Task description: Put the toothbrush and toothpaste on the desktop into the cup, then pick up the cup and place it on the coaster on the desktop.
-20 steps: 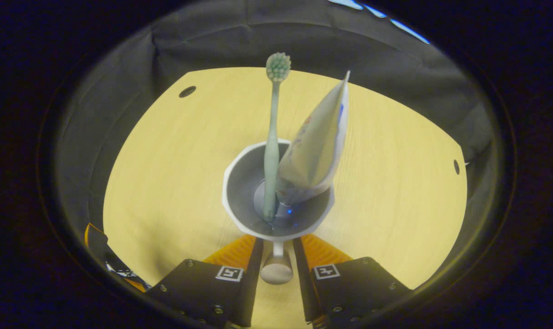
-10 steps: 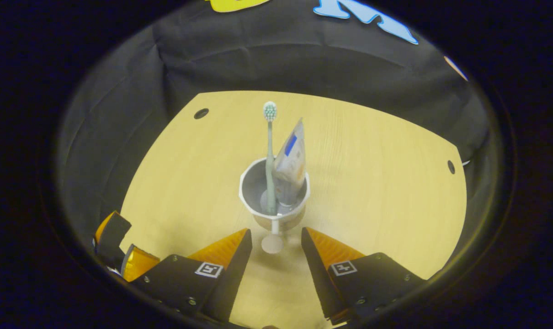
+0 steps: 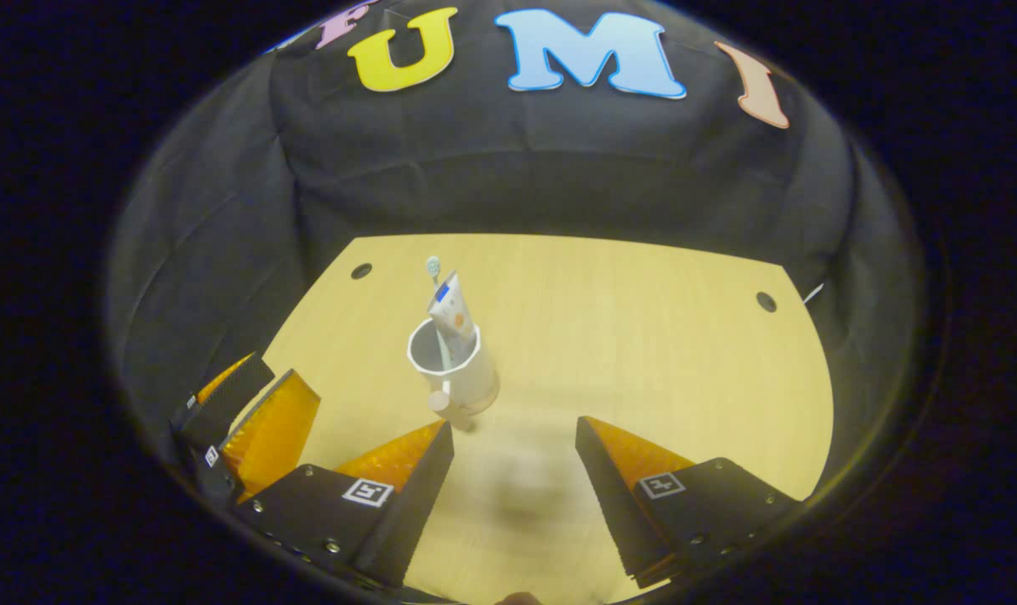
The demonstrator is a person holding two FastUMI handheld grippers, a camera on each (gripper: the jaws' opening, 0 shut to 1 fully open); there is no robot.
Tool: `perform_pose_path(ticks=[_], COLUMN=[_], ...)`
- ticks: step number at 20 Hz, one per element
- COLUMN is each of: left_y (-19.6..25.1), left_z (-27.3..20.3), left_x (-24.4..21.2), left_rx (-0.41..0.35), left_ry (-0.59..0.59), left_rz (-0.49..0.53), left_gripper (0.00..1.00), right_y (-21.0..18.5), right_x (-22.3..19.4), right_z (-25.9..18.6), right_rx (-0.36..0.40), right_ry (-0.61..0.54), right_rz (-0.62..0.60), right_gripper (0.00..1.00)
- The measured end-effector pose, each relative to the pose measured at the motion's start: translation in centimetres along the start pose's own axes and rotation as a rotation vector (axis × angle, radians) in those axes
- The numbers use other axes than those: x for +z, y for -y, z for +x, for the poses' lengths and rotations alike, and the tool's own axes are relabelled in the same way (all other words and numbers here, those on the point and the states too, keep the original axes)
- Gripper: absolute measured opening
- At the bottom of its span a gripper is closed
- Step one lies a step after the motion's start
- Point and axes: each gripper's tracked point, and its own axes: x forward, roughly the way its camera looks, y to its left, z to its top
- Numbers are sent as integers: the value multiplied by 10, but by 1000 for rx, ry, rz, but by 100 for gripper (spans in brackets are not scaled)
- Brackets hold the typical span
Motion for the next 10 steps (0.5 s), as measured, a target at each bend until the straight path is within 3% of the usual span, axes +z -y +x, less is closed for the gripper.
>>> perform_pose_path(ticks=[5, 6, 7, 10], left_y=[39, 49, 57, 79], left_z=[-1, -6, -8, -15], left_x=[27, 31, 36, 52], left_rx=[-35, -44, -51, -68], left_ry=[48, 58, 69, 102], left_rz=[23, 28, 31, 46], left_gripper=[96, 96, 96, 96], right_y=[37, 42, 48, 64], right_x=[10, 15, 19, 33], right_z=[-44, -55, -67, -107], right_rx=[-74, -82, -94, -129], right_ry=[182, 233, 285, 445], right_rz=[-7, -6, -8, -39], right_gripper=[90, 84, 90, 90])
